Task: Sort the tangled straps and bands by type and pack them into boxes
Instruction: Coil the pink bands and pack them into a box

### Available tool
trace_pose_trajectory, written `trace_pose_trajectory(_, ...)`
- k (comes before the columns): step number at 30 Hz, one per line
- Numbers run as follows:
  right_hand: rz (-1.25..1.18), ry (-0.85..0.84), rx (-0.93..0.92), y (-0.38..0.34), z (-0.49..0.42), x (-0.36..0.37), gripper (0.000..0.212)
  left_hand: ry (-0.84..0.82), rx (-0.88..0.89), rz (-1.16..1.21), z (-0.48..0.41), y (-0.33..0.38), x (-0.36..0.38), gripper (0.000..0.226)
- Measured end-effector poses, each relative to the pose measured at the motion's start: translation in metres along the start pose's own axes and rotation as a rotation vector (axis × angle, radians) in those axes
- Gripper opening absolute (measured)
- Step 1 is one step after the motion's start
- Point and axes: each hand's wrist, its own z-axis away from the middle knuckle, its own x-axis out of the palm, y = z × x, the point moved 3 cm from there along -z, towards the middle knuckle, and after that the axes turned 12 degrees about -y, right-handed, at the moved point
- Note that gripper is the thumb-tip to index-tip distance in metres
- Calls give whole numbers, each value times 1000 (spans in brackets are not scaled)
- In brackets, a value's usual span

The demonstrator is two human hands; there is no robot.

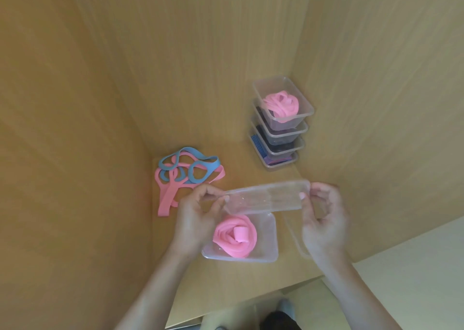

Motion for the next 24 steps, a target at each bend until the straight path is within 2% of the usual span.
trace_pose_trajectory(4,-182,-75,194,13,6,11,11,128,-85,238,4,-8,-4,16)
trace_pose_trajectory(7,-270,-125,330,23,14,24,11,182,-122,309,7,-15,-3,24)
trace_pose_trajectory(10,-289,-138,449,38,27,35,14,144,-149,200,16,-28,2,28)
trace_pose_trajectory(13,-241,-171,511,49,40,45,22,36,-227,102,21,-46,9,50)
trace_pose_trajectory(16,-109,-214,485,50,47,50,26,-50,-316,63,23,-56,17,64)
trace_pose_trajectory(21,98,-307,443,51,52,52,21,-46,-327,-207,31,-63,23,65)
trace_pose_trajectory(24,176,-323,434,49,53,51,19,-88,-331,-270,33,-69,27,66)
